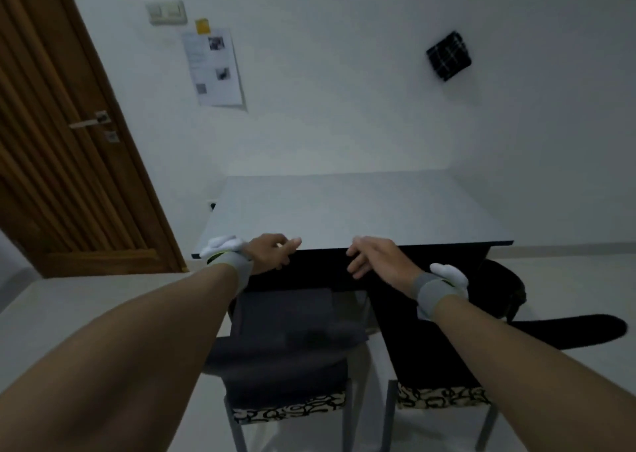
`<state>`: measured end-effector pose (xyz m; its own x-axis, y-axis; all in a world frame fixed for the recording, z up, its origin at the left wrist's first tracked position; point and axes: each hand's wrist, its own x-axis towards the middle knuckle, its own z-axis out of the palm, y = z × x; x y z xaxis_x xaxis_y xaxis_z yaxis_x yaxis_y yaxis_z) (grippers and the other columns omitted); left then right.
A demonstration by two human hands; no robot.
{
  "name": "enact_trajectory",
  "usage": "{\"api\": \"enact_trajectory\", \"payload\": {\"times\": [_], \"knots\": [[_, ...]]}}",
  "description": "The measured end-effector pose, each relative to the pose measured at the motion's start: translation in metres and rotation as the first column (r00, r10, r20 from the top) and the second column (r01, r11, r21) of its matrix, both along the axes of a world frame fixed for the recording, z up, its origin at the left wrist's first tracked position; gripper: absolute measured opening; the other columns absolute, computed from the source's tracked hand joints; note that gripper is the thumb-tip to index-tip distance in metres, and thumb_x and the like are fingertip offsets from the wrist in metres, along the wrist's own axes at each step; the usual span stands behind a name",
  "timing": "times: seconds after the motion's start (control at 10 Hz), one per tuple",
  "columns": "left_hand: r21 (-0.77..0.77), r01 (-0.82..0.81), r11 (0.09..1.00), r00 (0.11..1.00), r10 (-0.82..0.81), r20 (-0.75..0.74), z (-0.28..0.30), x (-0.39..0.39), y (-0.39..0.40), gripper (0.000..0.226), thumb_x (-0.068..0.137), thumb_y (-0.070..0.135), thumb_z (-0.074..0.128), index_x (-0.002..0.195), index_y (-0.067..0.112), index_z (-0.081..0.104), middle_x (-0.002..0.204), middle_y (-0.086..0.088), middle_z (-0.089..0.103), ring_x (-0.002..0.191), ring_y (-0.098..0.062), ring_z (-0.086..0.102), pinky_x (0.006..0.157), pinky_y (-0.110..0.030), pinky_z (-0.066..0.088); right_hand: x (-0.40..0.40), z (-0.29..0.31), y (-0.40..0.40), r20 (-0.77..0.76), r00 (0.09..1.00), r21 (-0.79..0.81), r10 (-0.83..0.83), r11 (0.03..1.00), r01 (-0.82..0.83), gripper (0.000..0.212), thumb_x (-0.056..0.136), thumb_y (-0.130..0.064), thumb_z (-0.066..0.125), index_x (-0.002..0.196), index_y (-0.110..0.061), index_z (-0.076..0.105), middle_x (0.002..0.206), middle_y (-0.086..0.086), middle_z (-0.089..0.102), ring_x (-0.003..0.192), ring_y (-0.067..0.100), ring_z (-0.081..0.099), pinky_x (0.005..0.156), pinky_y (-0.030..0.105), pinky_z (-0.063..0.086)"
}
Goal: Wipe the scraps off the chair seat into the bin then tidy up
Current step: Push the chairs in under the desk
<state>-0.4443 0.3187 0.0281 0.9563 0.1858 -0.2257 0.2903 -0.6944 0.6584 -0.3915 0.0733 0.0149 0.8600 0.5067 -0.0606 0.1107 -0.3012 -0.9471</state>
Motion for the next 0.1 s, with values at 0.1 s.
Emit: {"api": "enact_trajectory", "payload": {"times": [0.1], "knots": [[-0.292,-0.029,0.956,0.998,0.044,0.044,0.0347,0.0111,-0.0185,0.054,0.088,0.066,0.039,0.083,0.018,0.064,0.085,-0.006,0.070,0.077,-0.022,0.069,0.080,-0.034,0.051,0.0121,0.0391,-0.0244,0.004,0.999,0.131,-0.050,0.990,0.049,0.047,0.100,-0.044,0.037,0.080,-0.009,0.062,0.053,0.014,0.067,0.048,0.031,0.064,0.066,0.036,0.054]]}}
